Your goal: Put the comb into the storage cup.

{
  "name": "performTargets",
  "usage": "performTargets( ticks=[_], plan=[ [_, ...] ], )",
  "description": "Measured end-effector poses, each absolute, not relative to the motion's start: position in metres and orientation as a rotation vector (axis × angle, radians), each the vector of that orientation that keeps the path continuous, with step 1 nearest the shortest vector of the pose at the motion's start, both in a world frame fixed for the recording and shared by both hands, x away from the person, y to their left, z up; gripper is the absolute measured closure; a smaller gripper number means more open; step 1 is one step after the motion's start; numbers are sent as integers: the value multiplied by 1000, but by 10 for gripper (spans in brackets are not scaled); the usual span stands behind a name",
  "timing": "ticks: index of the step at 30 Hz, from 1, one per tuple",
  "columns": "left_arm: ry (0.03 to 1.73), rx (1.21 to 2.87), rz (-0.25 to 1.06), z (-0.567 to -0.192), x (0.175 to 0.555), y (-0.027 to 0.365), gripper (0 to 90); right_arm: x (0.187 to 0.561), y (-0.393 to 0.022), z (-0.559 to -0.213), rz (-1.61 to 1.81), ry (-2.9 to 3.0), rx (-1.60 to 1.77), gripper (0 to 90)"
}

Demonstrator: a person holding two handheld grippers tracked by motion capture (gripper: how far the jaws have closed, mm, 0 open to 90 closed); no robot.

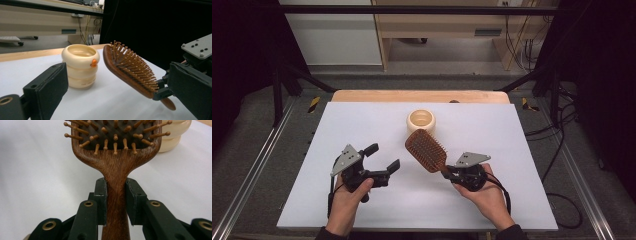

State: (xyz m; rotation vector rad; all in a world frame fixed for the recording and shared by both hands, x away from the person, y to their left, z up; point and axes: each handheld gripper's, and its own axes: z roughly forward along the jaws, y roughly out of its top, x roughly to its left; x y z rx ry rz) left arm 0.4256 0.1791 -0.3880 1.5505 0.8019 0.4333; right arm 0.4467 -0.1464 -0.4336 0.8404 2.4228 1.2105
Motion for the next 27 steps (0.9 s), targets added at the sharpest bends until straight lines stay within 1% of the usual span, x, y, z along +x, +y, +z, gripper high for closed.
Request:
performTargets(
  ticks=[8,17,21,27],
  plan=[
    [829,1525,361,-386,437,161,37,448,-149,-434,1261,2367,828,726],
    [844,1498,331,-388,441,149,36,446,-145,-432,1305,2325,810,727],
    [846,1494,320,-388,443,147,52,445,-143,-432,1318,2316,802,727],
    [861,1465,298,-386,446,146,45,444,-139,-431,1341,2299,799,726]
  ],
)
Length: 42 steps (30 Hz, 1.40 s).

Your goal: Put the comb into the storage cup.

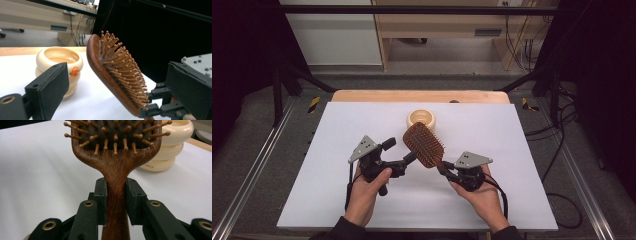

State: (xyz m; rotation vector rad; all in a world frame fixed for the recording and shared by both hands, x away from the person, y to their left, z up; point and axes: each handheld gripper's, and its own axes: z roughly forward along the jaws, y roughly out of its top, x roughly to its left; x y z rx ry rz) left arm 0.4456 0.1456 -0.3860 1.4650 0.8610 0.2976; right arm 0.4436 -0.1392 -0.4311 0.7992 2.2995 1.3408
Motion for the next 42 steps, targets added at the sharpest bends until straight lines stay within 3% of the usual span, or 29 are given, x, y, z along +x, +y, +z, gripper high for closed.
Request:
performTargets(
  ticks=[12,28,42],
  plan=[
    [905,1421,220,-390,456,141,70,442,-131,-432,1370,2296,763,726],
    [962,1339,154,-391,464,137,334,439,-121,-432,1419,2287,718,726],
    [1004,1310,96,-385,464,139,493,438,-115,-433,1428,2289,740,725]
  ],
)
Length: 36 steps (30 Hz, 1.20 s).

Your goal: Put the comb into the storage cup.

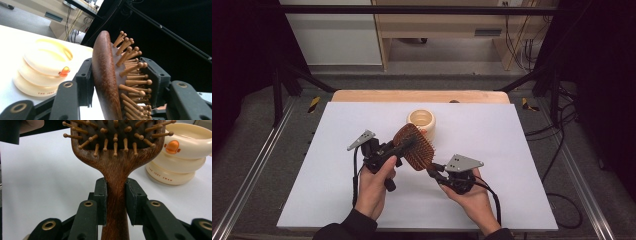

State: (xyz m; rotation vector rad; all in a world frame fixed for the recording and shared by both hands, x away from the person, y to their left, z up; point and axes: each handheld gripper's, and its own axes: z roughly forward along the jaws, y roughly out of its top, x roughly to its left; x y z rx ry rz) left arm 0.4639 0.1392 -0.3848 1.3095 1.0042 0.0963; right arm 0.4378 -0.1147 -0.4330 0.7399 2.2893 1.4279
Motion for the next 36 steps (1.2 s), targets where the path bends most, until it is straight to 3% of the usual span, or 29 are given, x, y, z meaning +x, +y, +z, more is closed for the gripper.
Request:
performTargets(
  ticks=[11,14,17,26,36],
  plan=[
    [1011,1305,82,-374,466,133,524,437,-114,-431,1434,2252,773,707],
    [1012,1305,116,-367,468,135,524,438,-114,-429,1444,2236,802,520],
    [1011,1290,136,-359,471,139,523,438,-118,-429,1433,2226,823,389],
    [984,1298,237,-333,476,145,523,439,-132,-428,1455,2151,919,122],
    [971,1313,275,-322,479,141,523,436,-155,-430,1366,2041,975,103]
  ],
)
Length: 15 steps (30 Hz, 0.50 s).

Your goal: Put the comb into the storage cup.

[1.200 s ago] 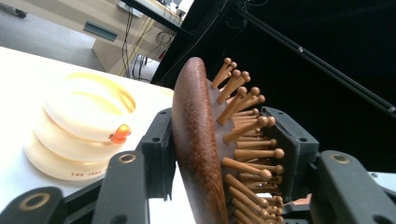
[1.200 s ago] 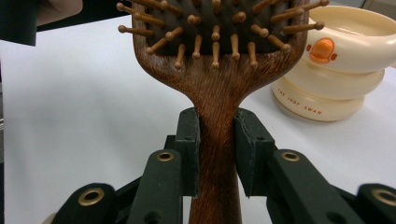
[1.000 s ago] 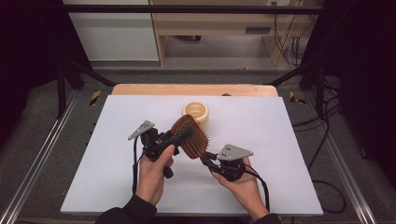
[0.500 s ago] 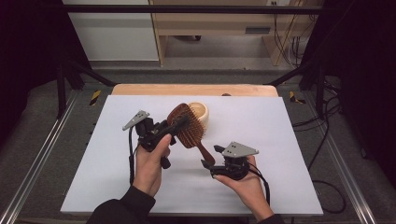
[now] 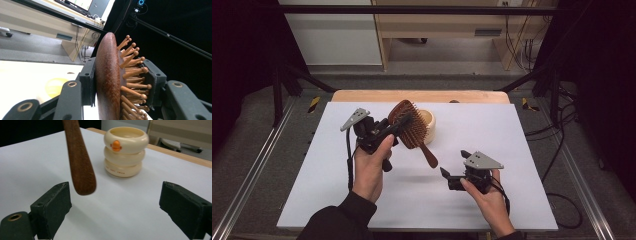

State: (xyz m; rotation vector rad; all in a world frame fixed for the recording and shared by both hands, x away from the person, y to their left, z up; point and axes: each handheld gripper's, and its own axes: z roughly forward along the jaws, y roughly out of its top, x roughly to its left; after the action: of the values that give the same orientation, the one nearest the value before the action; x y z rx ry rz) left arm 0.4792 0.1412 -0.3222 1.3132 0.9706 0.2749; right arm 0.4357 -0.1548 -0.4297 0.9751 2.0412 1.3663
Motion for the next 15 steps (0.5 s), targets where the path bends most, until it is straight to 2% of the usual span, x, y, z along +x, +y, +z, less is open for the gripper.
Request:
performTargets(
  ticks=[15],
  plan=[
    [959,1287,312,-294,491,132,522,427,-197,-432,1376,1976,1090,73]
  ],
)
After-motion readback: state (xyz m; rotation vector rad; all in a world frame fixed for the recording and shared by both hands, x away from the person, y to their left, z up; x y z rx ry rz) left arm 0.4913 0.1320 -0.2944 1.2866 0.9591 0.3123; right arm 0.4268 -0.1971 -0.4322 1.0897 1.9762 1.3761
